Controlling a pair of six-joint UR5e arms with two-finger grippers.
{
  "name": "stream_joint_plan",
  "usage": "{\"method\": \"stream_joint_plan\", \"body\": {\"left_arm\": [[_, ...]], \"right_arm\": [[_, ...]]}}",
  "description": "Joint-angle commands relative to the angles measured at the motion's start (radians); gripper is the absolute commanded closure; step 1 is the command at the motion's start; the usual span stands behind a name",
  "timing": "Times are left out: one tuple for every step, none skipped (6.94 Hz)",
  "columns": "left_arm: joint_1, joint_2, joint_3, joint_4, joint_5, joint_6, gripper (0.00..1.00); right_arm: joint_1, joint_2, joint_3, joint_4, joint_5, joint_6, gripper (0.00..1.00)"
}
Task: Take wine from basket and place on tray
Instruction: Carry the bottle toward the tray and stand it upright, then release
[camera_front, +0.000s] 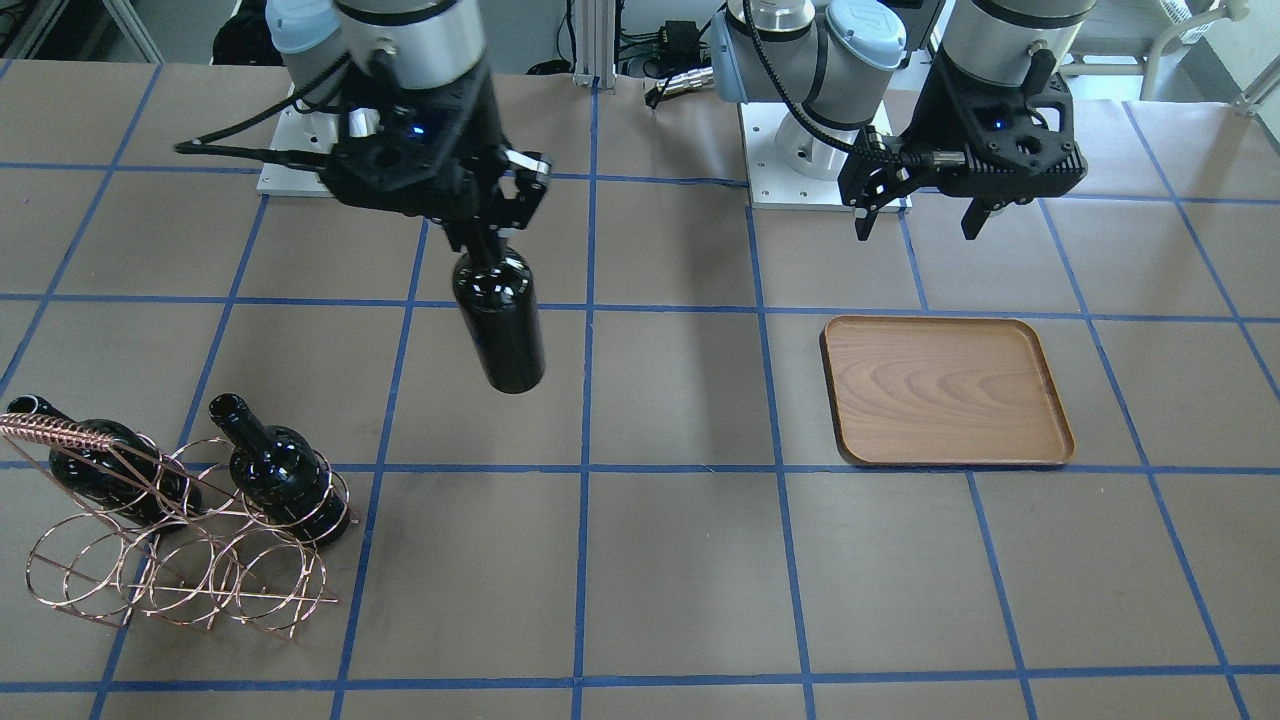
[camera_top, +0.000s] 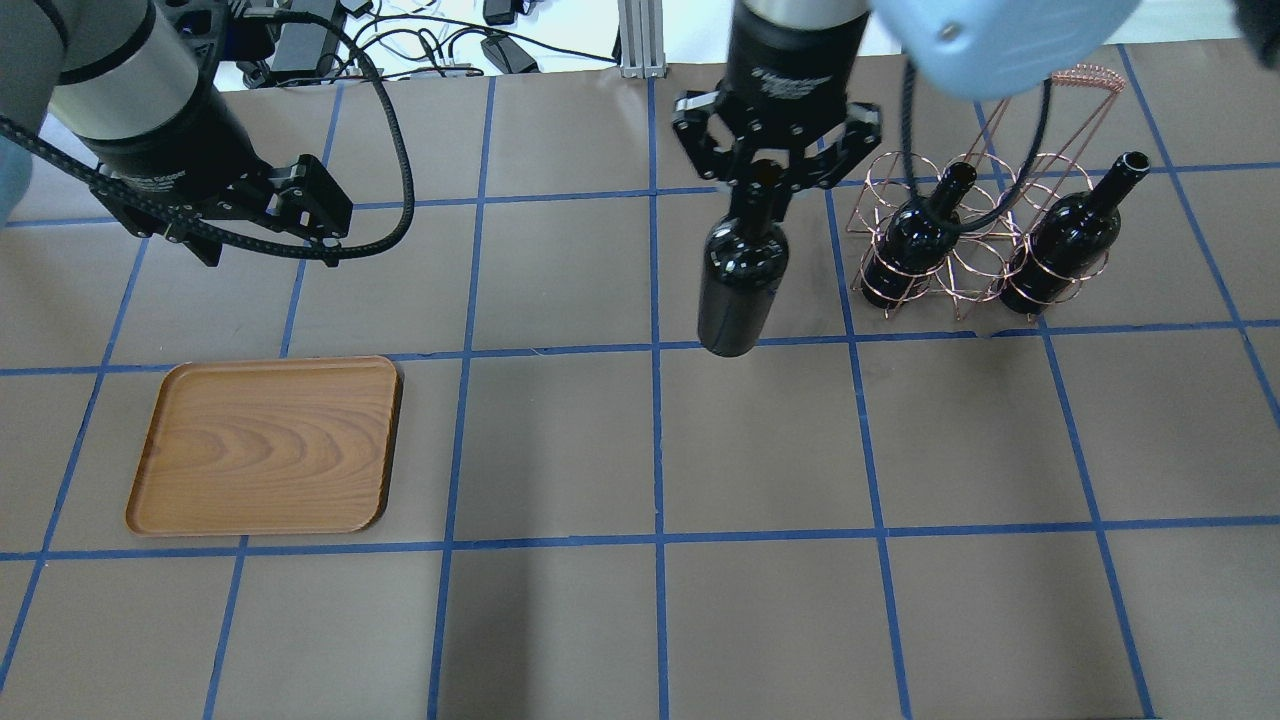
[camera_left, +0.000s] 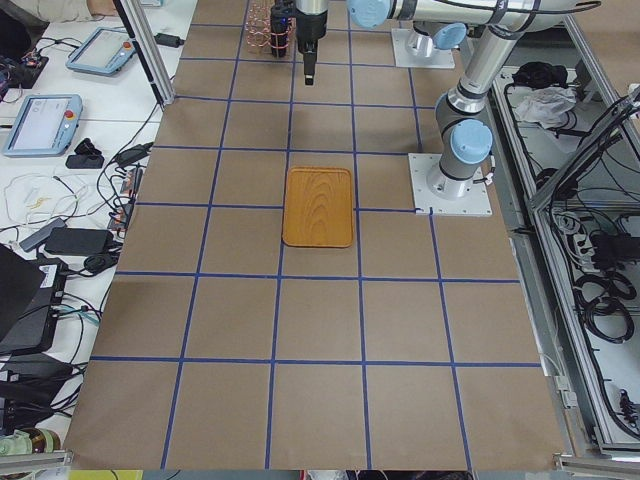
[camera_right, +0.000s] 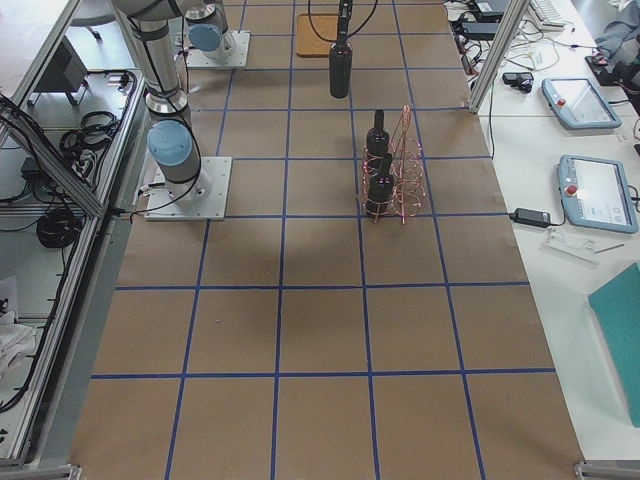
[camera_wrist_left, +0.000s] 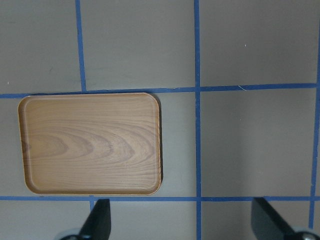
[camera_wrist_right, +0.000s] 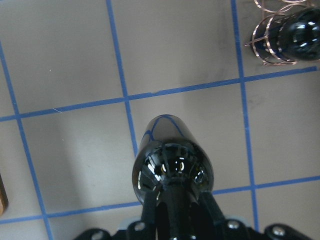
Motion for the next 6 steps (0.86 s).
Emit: {"method": "stream_joint_plan", "body": {"left_arm": [[0.005, 0.0, 0.0, 0.0, -0.002, -0.002, 0.0], [0.003, 0.0, 0.0, -0.001, -0.001, -0.002, 0.0], [0.003, 0.0, 0.0, 0.0, 0.006, -0.002, 0.0], [0.002, -0.005, -0.001, -0.001, 0.016, -0.002, 0.0], [0.002, -0.005, -0.002, 0.0, 0.015, -0.002, 0.0], [0.003, -0.003, -0.002, -0.001, 0.016, -0.002, 0.0]], "right_arm": [[0.144, 0.091, 0.03, -0.162, 0.01, 0.23, 0.9], [0.181, 0.127, 0.03, -0.192, 0.013, 0.246, 0.89], [0.207, 0.152, 0.03, -0.194, 0.013, 0.27, 0.9], [0.22, 0.175, 0.03, -0.213, 0.013, 0.275, 0.87], [0.227, 0.204, 0.032, -0.229, 0.02, 0.297, 0.84], [0.244, 0.218, 0.03, -0.24, 0.026, 0.298, 0.83]]}}
